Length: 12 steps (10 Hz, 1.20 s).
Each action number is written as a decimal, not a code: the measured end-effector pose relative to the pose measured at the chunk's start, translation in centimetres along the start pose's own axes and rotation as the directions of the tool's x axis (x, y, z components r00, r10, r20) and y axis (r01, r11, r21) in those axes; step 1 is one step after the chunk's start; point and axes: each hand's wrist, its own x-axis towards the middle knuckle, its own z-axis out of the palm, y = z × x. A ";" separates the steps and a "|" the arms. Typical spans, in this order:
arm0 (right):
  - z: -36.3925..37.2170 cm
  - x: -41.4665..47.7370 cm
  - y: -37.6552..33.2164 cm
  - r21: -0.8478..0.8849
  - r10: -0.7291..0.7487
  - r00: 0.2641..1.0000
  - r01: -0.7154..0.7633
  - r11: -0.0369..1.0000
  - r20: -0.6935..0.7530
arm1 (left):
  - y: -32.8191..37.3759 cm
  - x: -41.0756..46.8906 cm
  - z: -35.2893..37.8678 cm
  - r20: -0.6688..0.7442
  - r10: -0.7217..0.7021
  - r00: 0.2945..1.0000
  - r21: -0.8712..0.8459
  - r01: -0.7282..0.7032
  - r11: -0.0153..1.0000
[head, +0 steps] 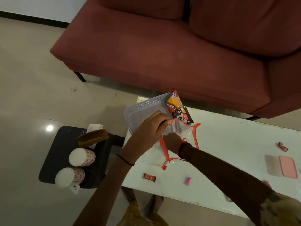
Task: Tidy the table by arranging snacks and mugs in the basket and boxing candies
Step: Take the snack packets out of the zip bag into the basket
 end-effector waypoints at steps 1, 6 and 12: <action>-0.6 0.0 -0.8 -0.226 -0.203 0.979 0.195 0.954 -0.010 | -1.2 0.1 -0.1 -0.001 -0.029 1.000 0.005 0.029 1.000; -10.6 -7.2 -0.7 0.487 0.067 0.852 0.231 0.842 -0.519 | -8.6 1.4 -5.4 -0.092 -0.270 0.959 -0.079 0.263 0.962; 2.8 11.8 12.7 0.816 0.721 0.677 -0.330 0.475 -0.146 | -15.8 4.3 -11.1 0.025 -0.371 0.928 -0.394 0.351 0.849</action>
